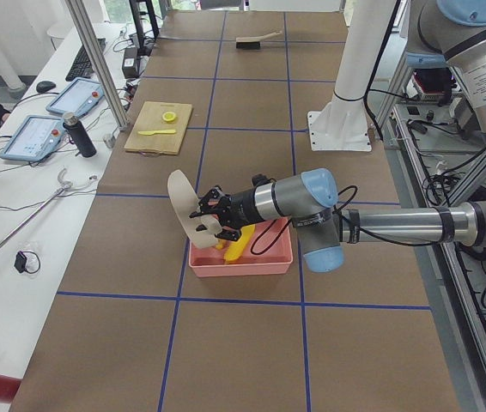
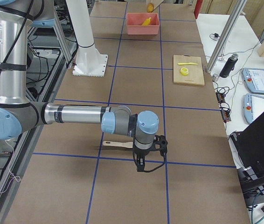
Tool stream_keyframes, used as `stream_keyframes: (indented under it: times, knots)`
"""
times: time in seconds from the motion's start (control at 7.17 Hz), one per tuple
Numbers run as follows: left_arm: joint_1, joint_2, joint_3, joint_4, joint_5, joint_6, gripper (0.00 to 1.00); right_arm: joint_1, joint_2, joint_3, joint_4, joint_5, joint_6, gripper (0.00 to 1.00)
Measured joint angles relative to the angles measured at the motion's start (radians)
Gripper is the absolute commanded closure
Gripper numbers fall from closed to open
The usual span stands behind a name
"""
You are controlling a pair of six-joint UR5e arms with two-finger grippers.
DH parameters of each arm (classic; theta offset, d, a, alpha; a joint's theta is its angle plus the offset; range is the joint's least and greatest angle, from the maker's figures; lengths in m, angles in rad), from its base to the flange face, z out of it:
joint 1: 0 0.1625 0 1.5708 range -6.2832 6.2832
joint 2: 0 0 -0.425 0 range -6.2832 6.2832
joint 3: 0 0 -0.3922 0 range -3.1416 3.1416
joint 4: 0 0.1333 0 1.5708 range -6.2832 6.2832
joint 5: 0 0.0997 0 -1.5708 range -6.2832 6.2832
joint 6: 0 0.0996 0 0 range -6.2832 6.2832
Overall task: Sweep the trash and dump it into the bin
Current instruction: 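Tilt the dustpan over the pink bin with the left gripper, then carry the empty dustpan back and lower it onto the table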
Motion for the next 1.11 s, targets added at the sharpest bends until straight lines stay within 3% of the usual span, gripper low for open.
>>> stream_keyframes:
  times: [0.42,0.7,1.11]
  knots:
    - [0.003,-0.004,-0.010,0.003,0.019,0.044,1.00,-0.001,0.004,-0.010,0.001,-0.001,-0.002,0.00]
    - [0.005,-0.007,-0.012,0.034,-0.006,-0.066,1.00,0.000,0.006,-0.009,0.002,-0.003,-0.002,0.00]
    - [0.037,-0.033,-0.018,0.101,-0.228,-0.694,1.00,0.000,0.008,-0.005,0.003,-0.002,0.000,0.00]
